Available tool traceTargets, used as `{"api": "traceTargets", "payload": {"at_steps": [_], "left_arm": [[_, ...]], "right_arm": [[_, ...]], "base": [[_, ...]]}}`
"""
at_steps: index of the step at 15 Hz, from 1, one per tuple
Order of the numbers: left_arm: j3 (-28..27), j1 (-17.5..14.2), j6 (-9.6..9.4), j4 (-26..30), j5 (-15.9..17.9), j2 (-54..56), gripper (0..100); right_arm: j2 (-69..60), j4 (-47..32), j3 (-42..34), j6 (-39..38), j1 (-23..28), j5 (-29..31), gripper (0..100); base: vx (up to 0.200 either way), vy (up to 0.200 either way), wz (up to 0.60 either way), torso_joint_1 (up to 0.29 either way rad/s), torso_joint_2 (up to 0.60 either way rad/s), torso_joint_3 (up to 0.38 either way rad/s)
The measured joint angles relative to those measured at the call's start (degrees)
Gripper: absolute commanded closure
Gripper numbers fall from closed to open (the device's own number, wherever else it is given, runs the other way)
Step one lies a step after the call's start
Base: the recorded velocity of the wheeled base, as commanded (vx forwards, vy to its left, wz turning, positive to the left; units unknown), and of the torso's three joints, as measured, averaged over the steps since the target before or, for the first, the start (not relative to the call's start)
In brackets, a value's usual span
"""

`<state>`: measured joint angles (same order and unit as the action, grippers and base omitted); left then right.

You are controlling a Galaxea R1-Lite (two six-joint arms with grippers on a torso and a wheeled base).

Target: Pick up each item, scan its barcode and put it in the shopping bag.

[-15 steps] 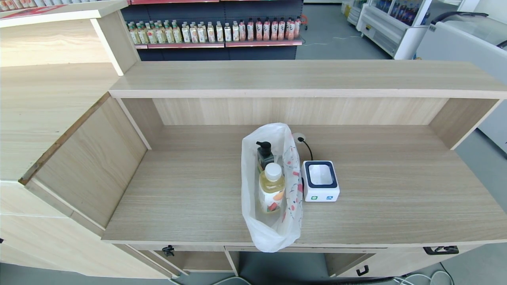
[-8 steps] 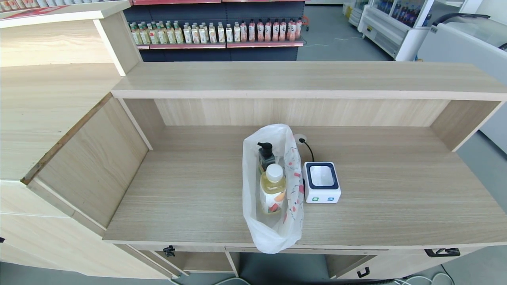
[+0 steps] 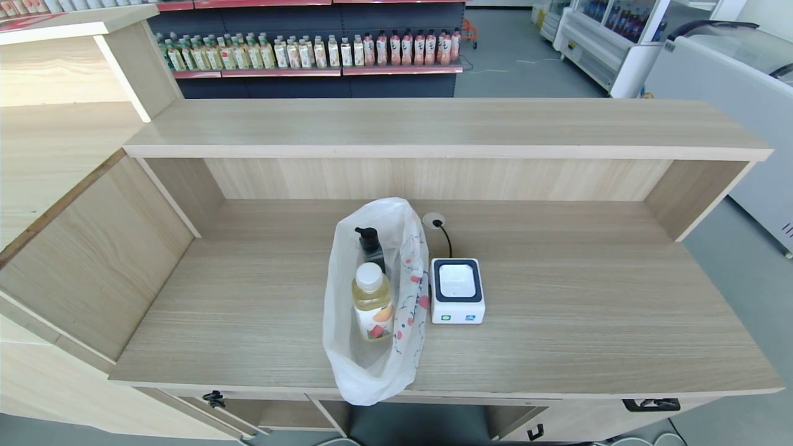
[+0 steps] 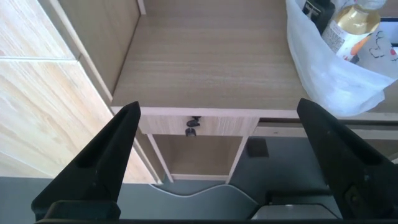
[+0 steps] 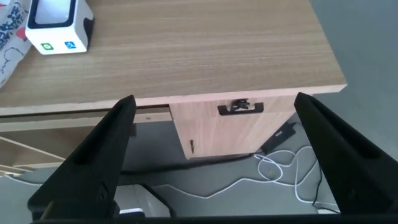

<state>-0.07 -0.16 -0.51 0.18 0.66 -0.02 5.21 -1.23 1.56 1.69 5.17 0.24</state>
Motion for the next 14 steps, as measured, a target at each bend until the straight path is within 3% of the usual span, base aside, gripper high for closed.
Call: {"api": "traceTargets", "payload": {"at_steps": [4, 6, 10, 14], "left_arm": [[-0.02, 0.00, 0.11, 0.00, 0.02, 0.00, 0], [-0.02, 0.00, 0.35, -0.02, 0.02, 0.00, 0], [-0.02, -0.06, 0.24, -0.02, 0.13, -0.20, 0], [-0.02, -0.06, 0.49, -0.07, 0.07, -0.05, 0]], "right_arm": [[0.02, 0.00, -0.02, 0.02, 0.01, -0.06, 0], [0.05, -0.02, -0.02, 0.05, 0.00, -0.06, 0], [0.11, -0.10, 0.00, 0.11, -0.05, -0.11, 0], [0.11, -0.13, 0.01, 0.13, -0.05, -0.13, 0]], "base": [[0.000, -0.200, 0.00, 0.005, 0.00, 0.002], [0.000, 0.000, 0.00, 0.000, 0.00, 0.000], [0.200, 0.000, 0.00, 0.004, 0.00, 0.000], [0.000, 0.000, 0.00, 0.000, 0.00, 0.000]]}}
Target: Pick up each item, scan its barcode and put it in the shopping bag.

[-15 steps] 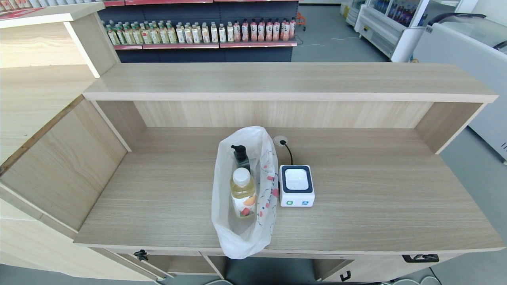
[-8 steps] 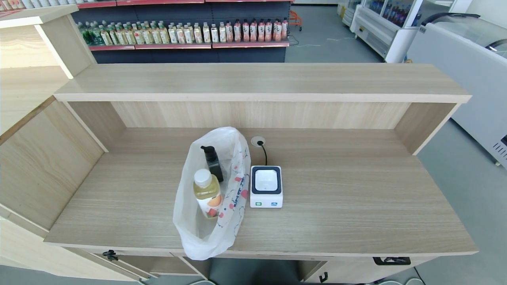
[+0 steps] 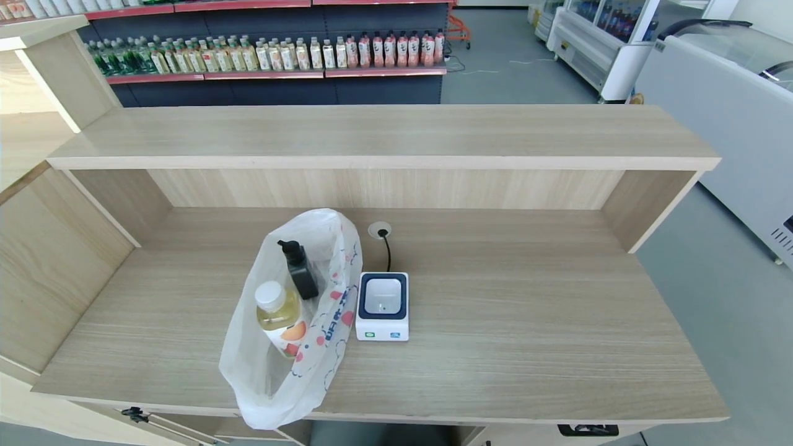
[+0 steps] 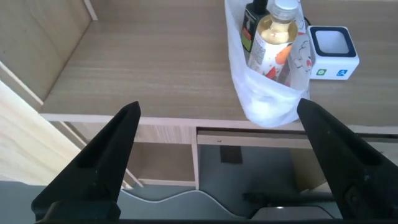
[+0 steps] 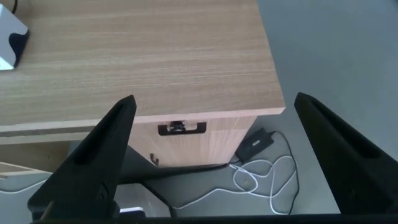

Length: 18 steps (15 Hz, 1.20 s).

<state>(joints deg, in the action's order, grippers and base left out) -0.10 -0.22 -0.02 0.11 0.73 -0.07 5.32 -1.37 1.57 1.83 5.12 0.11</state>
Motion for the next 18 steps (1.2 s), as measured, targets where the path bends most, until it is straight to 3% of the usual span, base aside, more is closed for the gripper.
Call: {"api": "traceTargets", "payload": {"at_steps": [4, 5, 18], "left_arm": [[0.00, 0.00, 0.02, 0.02, -0.05, 0.05, 0], [0.00, 0.09, 0.02, 0.05, -0.05, 0.05, 0], [0.00, 0.06, 0.02, 0.05, -0.02, 0.05, 0]], "right_arm": [[0.06, 0.04, 0.00, 0.06, -0.02, -0.04, 0], [0.09, 0.11, 0.00, 0.41, 0.09, -0.09, 100], [0.13, 0.13, -0.01, 0.71, 0.06, -0.11, 100]], "base": [[0.000, 0.000, 0.00, 0.000, 0.00, 0.000], [0.000, 0.000, 0.00, 0.000, 0.00, 0.000], [0.000, 0.000, 0.00, 0.000, 0.00, 0.000]]}}
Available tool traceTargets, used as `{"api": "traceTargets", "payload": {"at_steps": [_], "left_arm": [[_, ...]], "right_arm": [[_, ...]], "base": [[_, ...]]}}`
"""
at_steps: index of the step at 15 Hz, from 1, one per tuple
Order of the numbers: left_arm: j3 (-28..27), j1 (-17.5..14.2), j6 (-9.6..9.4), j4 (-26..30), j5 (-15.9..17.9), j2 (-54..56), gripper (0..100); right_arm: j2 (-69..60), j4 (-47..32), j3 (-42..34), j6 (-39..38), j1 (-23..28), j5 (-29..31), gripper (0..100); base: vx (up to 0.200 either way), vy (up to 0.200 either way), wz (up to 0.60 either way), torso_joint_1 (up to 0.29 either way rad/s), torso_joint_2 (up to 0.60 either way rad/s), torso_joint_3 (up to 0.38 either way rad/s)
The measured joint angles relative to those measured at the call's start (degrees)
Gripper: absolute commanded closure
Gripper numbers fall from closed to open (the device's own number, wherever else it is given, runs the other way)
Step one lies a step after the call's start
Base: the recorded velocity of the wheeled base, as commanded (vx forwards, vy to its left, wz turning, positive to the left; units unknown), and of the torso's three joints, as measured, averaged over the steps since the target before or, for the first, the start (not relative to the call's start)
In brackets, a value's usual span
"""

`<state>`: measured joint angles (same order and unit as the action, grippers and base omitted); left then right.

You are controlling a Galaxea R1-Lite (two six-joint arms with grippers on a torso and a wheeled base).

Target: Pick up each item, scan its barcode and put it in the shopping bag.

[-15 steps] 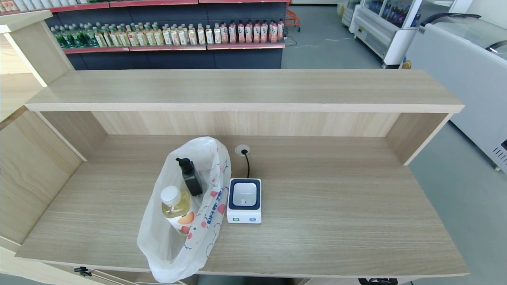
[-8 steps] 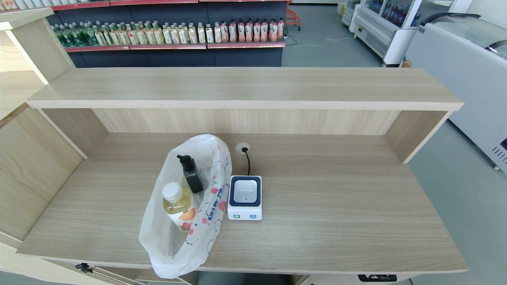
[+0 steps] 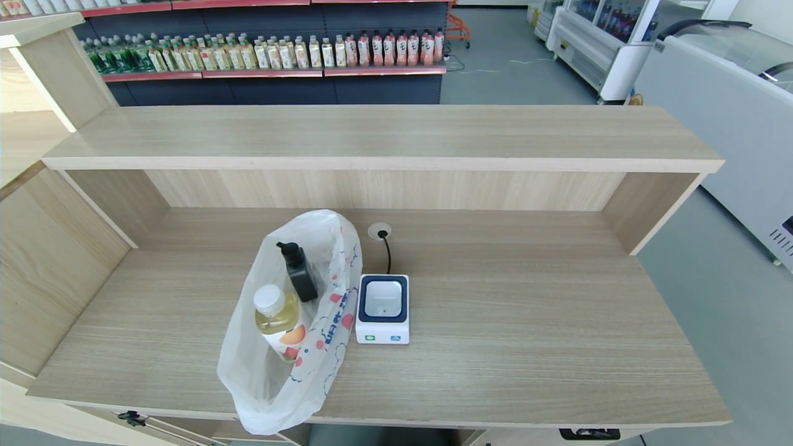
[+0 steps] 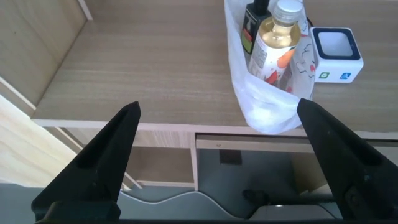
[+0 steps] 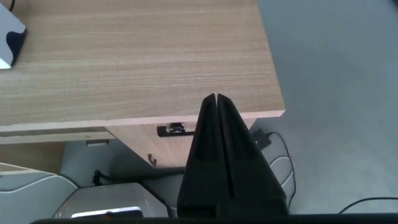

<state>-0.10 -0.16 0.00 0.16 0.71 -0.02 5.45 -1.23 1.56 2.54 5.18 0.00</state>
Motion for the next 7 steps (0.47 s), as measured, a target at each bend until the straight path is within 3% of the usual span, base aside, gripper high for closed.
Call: {"api": "traceTargets", "payload": {"at_steps": [7], "left_arm": [[0.00, 0.00, 0.00, 0.00, -0.02, 0.00, 0]], "right_arm": [[0.00, 0.00, 0.00, -0.05, -0.01, 0.02, 100]], "base": [[0.000, 0.000, 0.00, 0.000, 0.00, 0.000]]}}
